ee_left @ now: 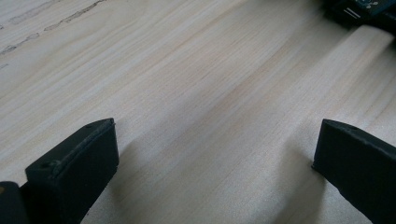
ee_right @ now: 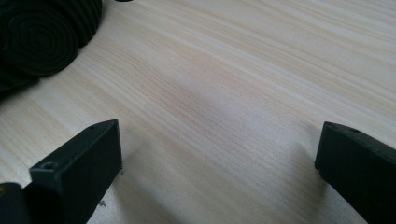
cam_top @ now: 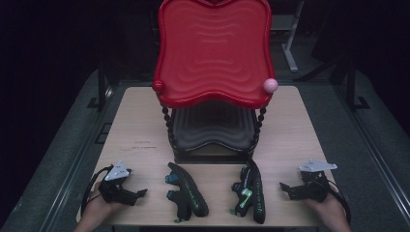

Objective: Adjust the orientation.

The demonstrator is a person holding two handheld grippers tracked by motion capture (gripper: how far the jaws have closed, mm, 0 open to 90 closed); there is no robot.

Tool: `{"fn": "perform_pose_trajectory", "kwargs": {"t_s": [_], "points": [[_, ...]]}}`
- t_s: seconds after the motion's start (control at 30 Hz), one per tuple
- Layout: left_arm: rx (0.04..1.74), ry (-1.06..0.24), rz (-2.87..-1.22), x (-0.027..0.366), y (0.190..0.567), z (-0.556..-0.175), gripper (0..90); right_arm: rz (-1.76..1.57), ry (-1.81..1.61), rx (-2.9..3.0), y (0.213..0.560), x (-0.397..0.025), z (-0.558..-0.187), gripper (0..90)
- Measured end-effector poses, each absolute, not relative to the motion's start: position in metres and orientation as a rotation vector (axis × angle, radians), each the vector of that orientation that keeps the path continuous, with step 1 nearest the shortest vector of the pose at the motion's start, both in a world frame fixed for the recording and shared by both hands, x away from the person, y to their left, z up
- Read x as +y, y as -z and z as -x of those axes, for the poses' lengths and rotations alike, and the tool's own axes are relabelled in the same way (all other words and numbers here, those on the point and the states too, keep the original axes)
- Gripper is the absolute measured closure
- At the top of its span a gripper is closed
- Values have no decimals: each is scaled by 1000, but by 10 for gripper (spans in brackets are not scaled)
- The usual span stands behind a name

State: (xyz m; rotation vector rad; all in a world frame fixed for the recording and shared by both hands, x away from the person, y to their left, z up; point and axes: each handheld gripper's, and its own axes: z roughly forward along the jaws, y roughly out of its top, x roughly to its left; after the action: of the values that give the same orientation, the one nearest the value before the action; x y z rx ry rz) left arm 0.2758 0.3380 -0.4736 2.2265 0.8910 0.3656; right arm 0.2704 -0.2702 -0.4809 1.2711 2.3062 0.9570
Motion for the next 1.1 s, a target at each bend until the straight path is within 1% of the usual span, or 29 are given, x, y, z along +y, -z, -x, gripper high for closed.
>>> {"fn": "perform_pose_trajectory", "kwargs": {"t_s": [0.43,0.5,0.6,0.63,0.8,0.83,0.93,1.1], "points": [[885,-361,-2227,338,473,-273,1,-1267,-956,2307,481,-270,-272,1],[860,-358,-2224,339,472,-271,70,-1268,-956,2307,481,-270,-272,1],[863,-345,-2219,338,471,-270,81,-1269,-956,2306,481,-270,-271,1],[841,-338,-2217,338,469,-268,144,-1270,-956,2306,481,-270,-271,1],[804,-332,-2206,332,462,-263,161,-1270,-956,2305,481,-270,-271,1],[804,-332,-2206,332,462,-263,206,-1270,-956,2305,481,-270,-271,1],[762,-319,-2199,327,456,-259,229,-1271,-956,2305,481,-270,-271,1],[705,-301,-2198,315,450,-253,234,-1271,-956,2304,481,-270,-271,1]]}}
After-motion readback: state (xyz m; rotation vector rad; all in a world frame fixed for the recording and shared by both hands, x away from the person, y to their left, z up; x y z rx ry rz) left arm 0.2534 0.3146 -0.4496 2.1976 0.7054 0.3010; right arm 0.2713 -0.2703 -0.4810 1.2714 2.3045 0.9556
